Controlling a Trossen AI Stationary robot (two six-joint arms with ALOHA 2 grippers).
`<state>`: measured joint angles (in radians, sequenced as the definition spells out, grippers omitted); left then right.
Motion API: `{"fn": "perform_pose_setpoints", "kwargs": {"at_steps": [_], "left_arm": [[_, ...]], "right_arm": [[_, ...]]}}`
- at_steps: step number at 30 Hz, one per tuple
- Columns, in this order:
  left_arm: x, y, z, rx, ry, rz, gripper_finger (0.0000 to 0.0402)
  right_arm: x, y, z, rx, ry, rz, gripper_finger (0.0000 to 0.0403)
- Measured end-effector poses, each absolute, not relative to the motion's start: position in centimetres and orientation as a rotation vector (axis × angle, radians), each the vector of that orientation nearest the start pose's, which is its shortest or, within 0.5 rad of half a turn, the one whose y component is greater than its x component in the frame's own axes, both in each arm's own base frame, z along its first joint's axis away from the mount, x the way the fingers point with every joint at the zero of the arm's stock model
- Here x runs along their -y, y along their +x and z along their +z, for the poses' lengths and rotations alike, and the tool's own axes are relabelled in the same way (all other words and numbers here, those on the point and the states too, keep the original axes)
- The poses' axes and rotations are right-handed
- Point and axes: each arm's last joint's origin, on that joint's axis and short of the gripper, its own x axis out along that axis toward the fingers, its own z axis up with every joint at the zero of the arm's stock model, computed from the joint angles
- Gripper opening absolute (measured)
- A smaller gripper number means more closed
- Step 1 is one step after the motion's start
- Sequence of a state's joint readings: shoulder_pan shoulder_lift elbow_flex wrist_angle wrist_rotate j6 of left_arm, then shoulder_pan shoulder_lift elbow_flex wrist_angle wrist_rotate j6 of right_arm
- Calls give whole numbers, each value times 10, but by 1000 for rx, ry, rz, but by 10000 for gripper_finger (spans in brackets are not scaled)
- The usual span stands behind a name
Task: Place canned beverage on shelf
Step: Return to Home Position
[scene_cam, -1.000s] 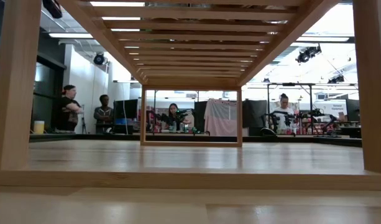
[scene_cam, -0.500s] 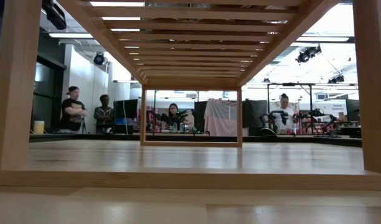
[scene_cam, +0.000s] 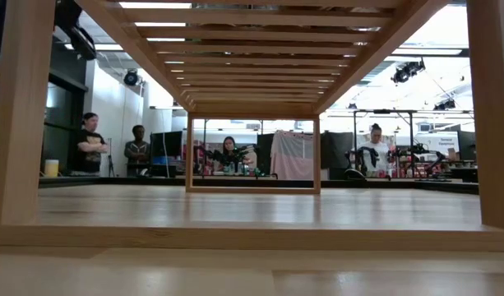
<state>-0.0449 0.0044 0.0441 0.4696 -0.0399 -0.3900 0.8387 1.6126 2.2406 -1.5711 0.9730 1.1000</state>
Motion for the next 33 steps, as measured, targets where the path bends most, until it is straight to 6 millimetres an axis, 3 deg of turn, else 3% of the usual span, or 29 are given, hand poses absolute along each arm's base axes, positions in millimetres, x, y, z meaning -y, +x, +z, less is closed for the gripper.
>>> {"fn": "perform_pose_setpoints", "kwargs": {"at_steps": [5, 18, 23, 28, 33], "left_arm": [[-1, 88, 207, 435, -417, -62, 0], [-3, 93, 193, 302, -486, 25, 1], [-3, 94, 191, 271, -485, 33, 1], [-3, 94, 191, 271, -485, 34, 1], [-3, 94, 191, 271, -486, 35, 1]], "right_arm": [[-165, 178, 493, -432, 326, -388, 0], [-184, 155, 488, -415, 234, -297, 0], [-167, 142, 447, -462, 205, -366, 0], [-123, 114, 399, -377, 285, -407, 0], [-81, 90, 359, -234, 416, -284, 0]]}}
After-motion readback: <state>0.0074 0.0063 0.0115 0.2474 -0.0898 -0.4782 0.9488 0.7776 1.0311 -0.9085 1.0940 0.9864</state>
